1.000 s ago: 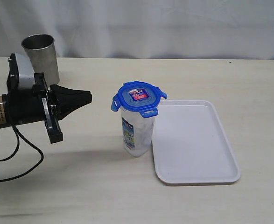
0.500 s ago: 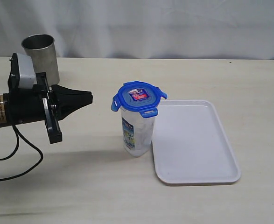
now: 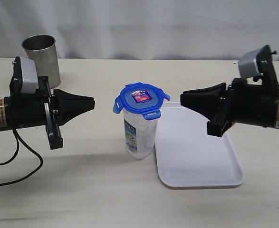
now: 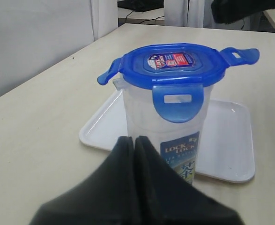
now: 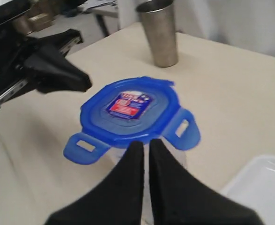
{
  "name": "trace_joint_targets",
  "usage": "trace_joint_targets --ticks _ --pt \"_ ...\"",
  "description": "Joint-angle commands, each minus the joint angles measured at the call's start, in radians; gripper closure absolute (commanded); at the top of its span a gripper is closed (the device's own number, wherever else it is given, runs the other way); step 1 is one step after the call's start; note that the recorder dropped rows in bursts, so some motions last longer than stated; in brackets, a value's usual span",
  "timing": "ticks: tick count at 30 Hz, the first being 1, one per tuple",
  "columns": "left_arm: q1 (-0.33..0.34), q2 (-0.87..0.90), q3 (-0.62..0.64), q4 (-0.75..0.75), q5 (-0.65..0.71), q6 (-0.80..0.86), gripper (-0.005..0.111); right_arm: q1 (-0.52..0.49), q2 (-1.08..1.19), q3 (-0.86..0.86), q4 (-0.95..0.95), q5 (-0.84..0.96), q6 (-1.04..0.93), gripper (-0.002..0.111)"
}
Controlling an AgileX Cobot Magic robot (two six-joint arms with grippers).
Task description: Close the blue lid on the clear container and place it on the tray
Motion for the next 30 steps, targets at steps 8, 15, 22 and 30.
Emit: trace_joint_targets --ticks 8,15,22,30 --pt "-0.014 0.051 -0.042 -0.077 -0.035 0.055 0.107 -0.052 0.223 -0.131 -0.143 -0.192 -0.124 0.104" --pt "-0.094 0.072 -0.085 -0.084 0.017 0.055 0.107 -0.061 0.230 -0.131 -0.073 -0.185 -0.167 0.104" --pt "-0.097 0.072 -0.087 -0.076 0.027 0.055 0.107 -0.061 0.286 -0.131 0.013 -0.179 -0.214 0.104" --pt "-0.108 0.074 -0.102 -0.096 0.035 0.051 0.107 -0.061 0.289 -0.131 -0.049 -0.185 -0.199 0.104"
